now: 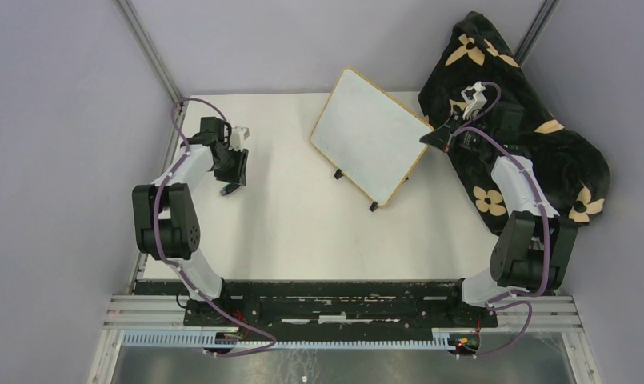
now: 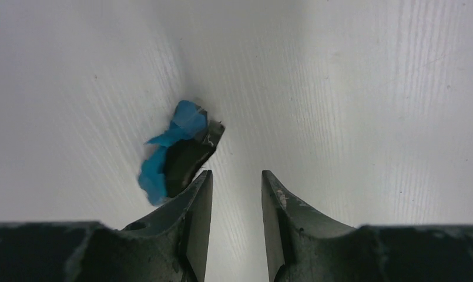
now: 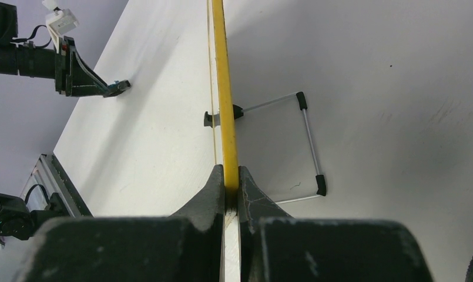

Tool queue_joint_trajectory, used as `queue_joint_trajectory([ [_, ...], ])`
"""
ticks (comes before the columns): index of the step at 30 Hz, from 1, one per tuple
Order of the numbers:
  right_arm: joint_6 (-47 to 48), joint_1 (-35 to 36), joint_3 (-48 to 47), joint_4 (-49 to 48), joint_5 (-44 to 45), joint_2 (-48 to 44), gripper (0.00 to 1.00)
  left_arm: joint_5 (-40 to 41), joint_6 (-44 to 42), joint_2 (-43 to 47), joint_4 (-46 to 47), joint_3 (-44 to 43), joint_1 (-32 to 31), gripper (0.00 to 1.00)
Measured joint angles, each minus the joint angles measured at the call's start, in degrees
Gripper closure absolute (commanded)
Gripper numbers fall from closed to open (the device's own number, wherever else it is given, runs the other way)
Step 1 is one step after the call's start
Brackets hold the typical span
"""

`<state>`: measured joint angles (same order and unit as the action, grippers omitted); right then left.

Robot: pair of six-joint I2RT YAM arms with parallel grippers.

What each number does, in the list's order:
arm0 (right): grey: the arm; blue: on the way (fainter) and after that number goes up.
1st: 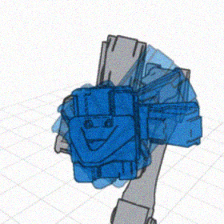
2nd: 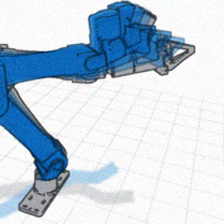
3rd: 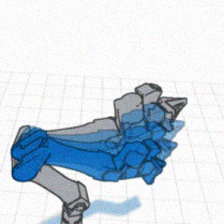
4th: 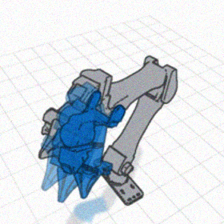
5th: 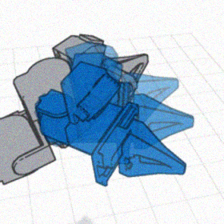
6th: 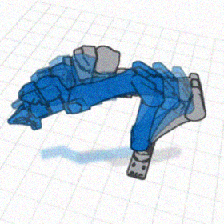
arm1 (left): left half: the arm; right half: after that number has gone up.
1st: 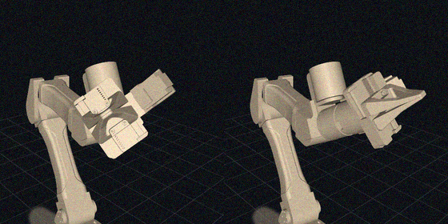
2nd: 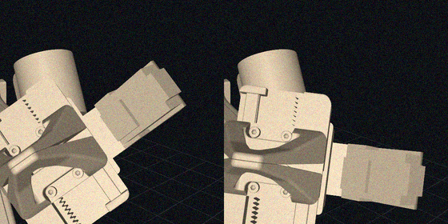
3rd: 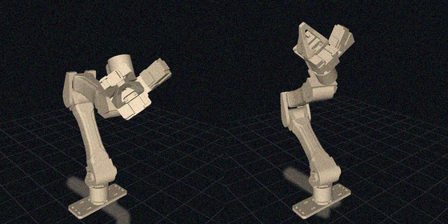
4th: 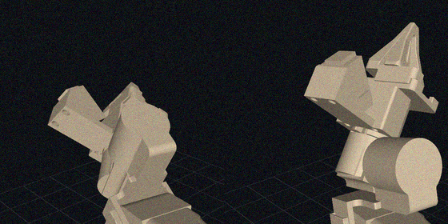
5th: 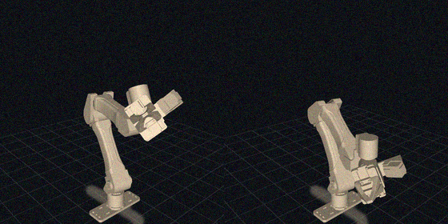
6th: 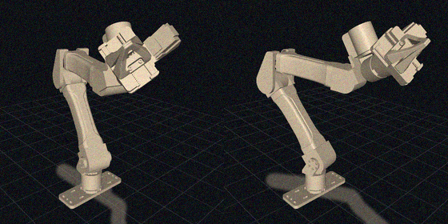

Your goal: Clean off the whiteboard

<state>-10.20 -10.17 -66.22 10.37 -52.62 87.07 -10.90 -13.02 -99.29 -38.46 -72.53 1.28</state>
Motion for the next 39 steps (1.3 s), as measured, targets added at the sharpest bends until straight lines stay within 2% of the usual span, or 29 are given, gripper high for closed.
queue_joint_trajectory([
  [8, -0.4, 0.4, -0.6, 1.1, 1.9, 0.0, 0.81, 0.3, -0.6, -1.9, 0.4, 1.6, 0.0, 0.55],
  [14, 0.2, 1.0, -0.9, 3.8, 3.9, -0.7, 0.74, 0.2, -0.6, -1.9, 1.2, 1.7, 0.1, 0.49],
  [16, 0.4, 1.5, -0.9, 6.4, 4.6, -0.6, 0.56, 0.1, -0.6, -1.8, 1.4, 1.7, 0.2, 0.49],
  [18, 0.5, 1.7, -0.9, 8.4, 4.9, -0.6, 0.46, -0.1, -0.6, -1.7, 1.4, 1.7, 0.2, 0.49],
  [22, 1.5, 1.9, -1.0, 11.0, 5.2, -0.7, 0.06, -0.7, -0.6, -1.3, 1.3, 1.7, 0.2, 0.49],
  [23, 1.2, 1.9, -1.0, 11.4, 5.3, -0.7, 0.01, -1.0, -0.6, -1.2, 1.4, 1.7, 0.2, 0.49],
  [32, 1.4, 1.9, -1.4, 13.7, 7.0, -4.2, 0.00, -1.9, -0.6, 0.8, 1.4, 1.7, 0.3, 0.49],
  [39, 0.0, 1.9, -3.6, 16.5, 14.7, -14.2, 0.00, -1.0, -0.5, 4.9, 2.8, 0.5, 2.1, 0.42],
])
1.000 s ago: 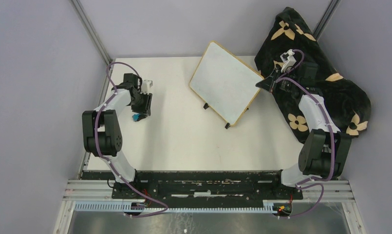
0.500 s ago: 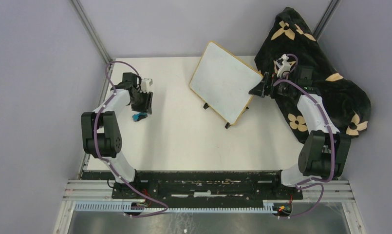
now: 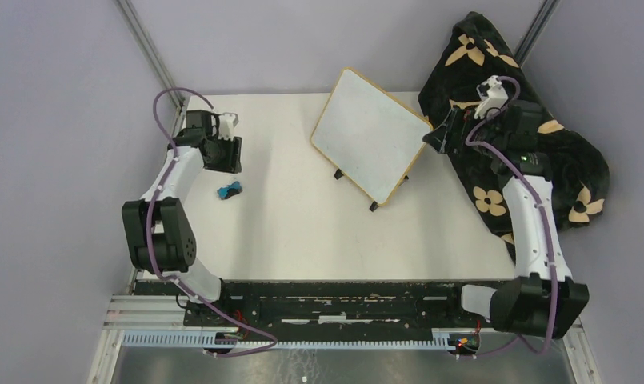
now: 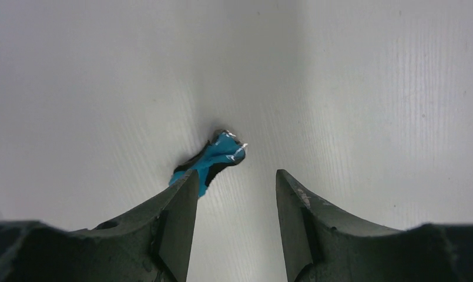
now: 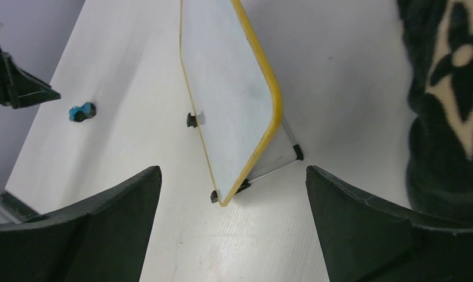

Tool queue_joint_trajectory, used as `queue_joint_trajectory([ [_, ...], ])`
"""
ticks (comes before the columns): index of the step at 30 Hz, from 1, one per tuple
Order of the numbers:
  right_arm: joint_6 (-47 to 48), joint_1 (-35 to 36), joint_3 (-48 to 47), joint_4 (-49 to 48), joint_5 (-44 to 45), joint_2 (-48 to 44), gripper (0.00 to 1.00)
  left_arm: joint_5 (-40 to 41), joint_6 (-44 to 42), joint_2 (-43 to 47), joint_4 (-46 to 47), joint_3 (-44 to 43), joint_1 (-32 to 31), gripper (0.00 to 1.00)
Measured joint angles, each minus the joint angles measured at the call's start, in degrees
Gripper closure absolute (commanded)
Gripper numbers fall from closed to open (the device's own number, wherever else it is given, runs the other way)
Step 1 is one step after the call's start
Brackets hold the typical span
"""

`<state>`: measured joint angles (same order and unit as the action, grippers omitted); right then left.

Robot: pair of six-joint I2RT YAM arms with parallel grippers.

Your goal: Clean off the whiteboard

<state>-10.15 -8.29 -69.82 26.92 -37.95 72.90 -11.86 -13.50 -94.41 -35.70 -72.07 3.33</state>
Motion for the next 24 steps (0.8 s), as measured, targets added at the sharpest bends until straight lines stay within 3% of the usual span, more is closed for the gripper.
queue_joint_trajectory([
  [11, -1.2, 0.0, -8.4, 9.2, 22.9, -10.8, 0.00, 4.7, 1.0, 2.8, 4.6, -4.9, 6.4, 0.41],
  [16, -1.2, 0.0, -9.0, 14.8, 30.5, -9.0, 0.00, 5.9, 1.5, 3.0, 4.6, -5.3, 9.4, 0.30],
  [24, -2.5, 0.0, -4.8, 14.8, 25.2, -10.0, 0.00, 6.0, 2.0, 7.9, 4.6, -3.1, 11.4, 0.15],
])
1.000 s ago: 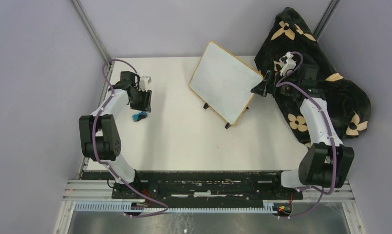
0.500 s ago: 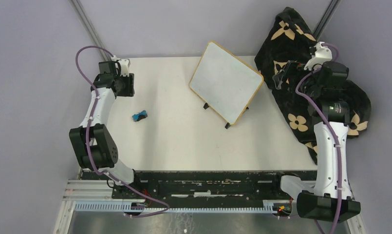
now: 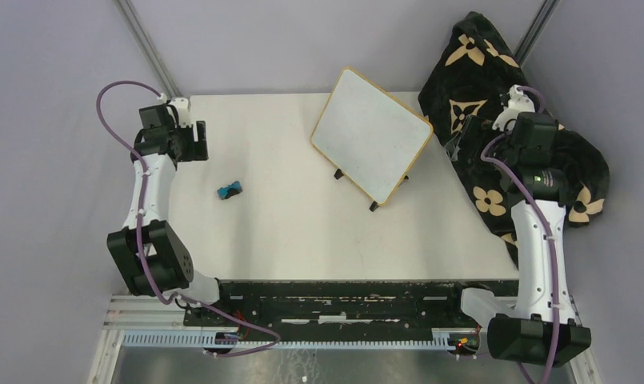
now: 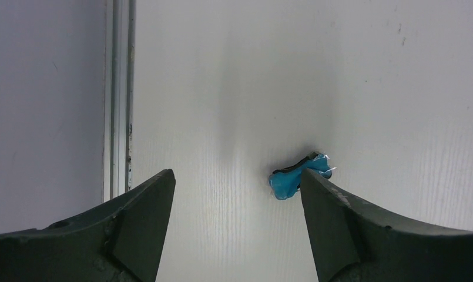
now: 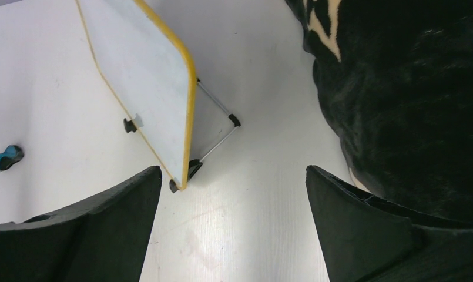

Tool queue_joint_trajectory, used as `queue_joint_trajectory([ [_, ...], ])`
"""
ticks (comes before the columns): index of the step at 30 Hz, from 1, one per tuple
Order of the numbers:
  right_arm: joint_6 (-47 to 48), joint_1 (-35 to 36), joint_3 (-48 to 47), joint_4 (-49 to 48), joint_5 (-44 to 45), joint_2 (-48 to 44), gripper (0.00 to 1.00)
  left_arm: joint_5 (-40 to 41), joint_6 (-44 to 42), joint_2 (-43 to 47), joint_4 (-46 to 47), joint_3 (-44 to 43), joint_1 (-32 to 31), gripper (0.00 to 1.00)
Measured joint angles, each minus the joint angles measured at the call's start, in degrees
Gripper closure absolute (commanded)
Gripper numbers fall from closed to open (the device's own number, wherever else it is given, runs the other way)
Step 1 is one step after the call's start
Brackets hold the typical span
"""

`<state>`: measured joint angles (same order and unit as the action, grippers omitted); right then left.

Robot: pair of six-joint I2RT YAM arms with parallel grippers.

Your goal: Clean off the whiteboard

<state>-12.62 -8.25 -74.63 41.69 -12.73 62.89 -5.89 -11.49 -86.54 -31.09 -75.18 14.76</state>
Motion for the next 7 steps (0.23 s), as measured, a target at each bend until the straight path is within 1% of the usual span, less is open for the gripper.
queue_joint_trajectory([
  [3, -0.6, 0.1, 3.1, -1.5, -2.8, -3.5, 0.00, -0.6, 0.7, 2.8, 0.0, 1.6, 0.0, 0.13],
  [7, -0.8, 0.1, 3.6, -2.4, -5.7, -6.1, 0.00, -1.7, 1.9, 5.4, -0.1, 3.1, 0.0, 0.11],
])
